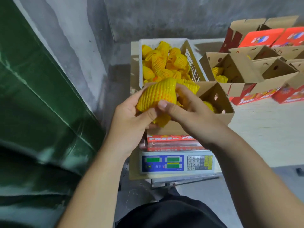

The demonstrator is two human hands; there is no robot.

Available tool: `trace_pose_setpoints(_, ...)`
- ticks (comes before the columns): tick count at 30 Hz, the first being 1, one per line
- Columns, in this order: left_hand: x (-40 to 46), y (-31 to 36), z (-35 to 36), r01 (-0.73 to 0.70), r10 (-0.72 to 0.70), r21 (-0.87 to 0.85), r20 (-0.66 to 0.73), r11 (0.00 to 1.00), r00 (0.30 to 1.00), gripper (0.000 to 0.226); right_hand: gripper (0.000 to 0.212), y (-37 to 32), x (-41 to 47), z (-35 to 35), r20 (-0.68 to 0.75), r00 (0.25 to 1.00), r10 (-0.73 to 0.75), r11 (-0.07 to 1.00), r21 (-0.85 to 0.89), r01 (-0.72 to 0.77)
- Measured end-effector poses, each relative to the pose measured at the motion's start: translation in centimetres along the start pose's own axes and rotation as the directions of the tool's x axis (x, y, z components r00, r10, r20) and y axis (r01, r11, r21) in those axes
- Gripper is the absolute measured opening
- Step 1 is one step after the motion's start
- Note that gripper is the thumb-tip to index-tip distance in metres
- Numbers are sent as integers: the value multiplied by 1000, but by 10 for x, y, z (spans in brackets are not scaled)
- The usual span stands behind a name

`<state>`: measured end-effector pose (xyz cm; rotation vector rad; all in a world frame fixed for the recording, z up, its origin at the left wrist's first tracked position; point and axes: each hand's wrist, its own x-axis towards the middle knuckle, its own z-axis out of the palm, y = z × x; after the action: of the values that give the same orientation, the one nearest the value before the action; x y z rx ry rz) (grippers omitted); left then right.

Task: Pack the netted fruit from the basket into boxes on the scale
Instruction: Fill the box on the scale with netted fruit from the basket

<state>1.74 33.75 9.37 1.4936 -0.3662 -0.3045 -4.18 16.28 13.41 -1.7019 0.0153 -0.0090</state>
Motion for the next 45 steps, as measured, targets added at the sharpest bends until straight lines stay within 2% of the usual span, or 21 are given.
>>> trace_pose_setpoints(3, -5, 0, -1, -66, 64, 37, 41, 997, 997, 55, 40, -4, -8, 7, -10, 999, 52, 976, 211, -48)
trace_pose_setpoints(6, -9, -2, -4, -35, 34, 12, 102, 999, 994, 64, 41, -2, -12, 12, -17, 993, 115, 893, 440, -96)
trace_pose_setpoints(9, -15, -1, -5, 15, -19, 27, 126, 1000, 992, 72, 44, 6, -13, 15, -60, 987, 151, 870, 481, -104)
trace_pose_setpoints(12, -20, 2, -6, 40, -49, 81, 105, 996, 993, 55, 54, 14, -6, 1, -239, 962, 132, 938, 344, -43)
trace_pose_setpoints(14, -22, 1, -9, 56, -65, 182, 44, 982, 997, 41, 69, 17, 1, -21, -432, 902, -13, 996, 71, 48)
trace_pose_setpoints(16, -24, -3, -15, 76, -74, 224, -20, 972, 997, 33, 81, 23, 10, -49, -517, 817, -253, 951, -288, 112)
trace_pose_setpoints(18, -25, -5, -17, 96, -86, 211, -59, 973, 995, 29, 85, 32, 20, -74, -487, 803, -345, 819, -574, 3)
trace_pose_setpoints(20, -25, -4, -17, 102, -89, 209, -67, 973, 994, 29, 85, 38, 26, -88, -434, 872, -225, 711, -685, -157)
trace_pose_setpoints(22, -25, -2, -14, 99, -87, 237, -58, 966, 994, 30, 73, 44, 27, -91, -391, 914, -109, 673, -705, -222)
trace_pose_setpoints(25, -23, 2, -10, 92, -79, 278, -59, 956, 995, 29, 49, 47, 22, -84, -354, 923, -149, 694, -703, -158)
trace_pose_setpoints(28, -22, 3, -7, 92, -80, 288, -53, 953, 995, 27, 41, 47, 12, -67, -308, 941, -138, 706, -697, -124)
trace_pose_setpoints(36, -21, -4, -4, 103, -101, 287, -23, 952, 995, 26, 33, 39, -10, -24, -124, 986, -115, 829, -558, 27)
trace_pose_setpoints(45, -25, -7, -4, 85, -90, 268, 7, 960, 996, 27, 35, 34, -14, -10, -97, 986, -133, 886, -458, 74)
